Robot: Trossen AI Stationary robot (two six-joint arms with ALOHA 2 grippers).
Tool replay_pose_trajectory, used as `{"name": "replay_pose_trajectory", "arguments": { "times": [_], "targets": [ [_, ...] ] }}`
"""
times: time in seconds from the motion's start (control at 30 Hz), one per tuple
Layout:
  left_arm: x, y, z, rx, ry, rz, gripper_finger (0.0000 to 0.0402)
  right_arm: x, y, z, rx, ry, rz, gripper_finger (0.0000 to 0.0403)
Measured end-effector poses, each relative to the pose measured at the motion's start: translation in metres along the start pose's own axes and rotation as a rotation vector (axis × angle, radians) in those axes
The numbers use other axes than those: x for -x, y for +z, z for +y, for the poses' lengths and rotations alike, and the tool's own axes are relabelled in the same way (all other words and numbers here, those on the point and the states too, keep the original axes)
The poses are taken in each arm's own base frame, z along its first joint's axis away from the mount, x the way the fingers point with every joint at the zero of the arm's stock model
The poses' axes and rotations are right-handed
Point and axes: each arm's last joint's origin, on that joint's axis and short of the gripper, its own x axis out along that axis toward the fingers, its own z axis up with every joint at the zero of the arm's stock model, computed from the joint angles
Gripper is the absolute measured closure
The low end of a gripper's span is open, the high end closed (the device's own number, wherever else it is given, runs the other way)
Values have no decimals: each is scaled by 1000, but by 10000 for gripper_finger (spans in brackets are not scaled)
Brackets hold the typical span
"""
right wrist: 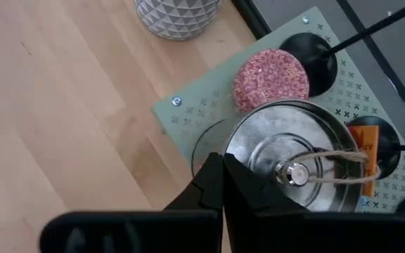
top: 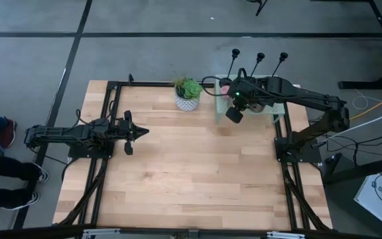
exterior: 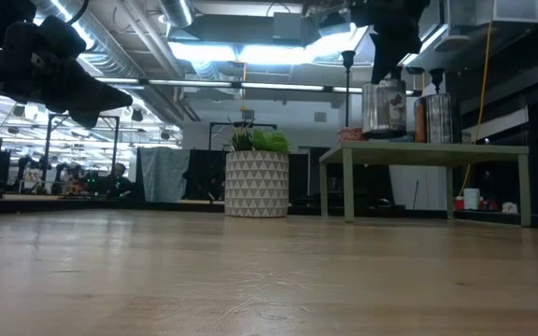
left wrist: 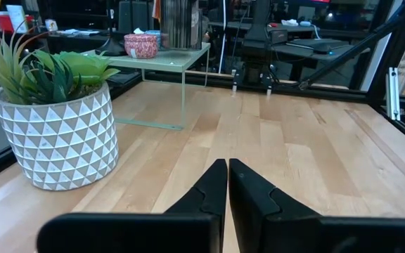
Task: Pick & Place candle stick holders
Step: Put the silver scented candle can and aligned with other silver scented candle can on the shelf
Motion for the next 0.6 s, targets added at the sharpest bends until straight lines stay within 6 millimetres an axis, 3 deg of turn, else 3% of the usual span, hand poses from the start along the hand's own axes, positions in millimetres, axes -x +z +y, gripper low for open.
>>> {"name": "replay_pose_trajectory", "arguments": {
  "times": [0.6],
  "targets": [
    [0, 0, 0, 0, 0, 0, 389, -6, 3, -2, -25, -6, 0, 403]
  ]
}}
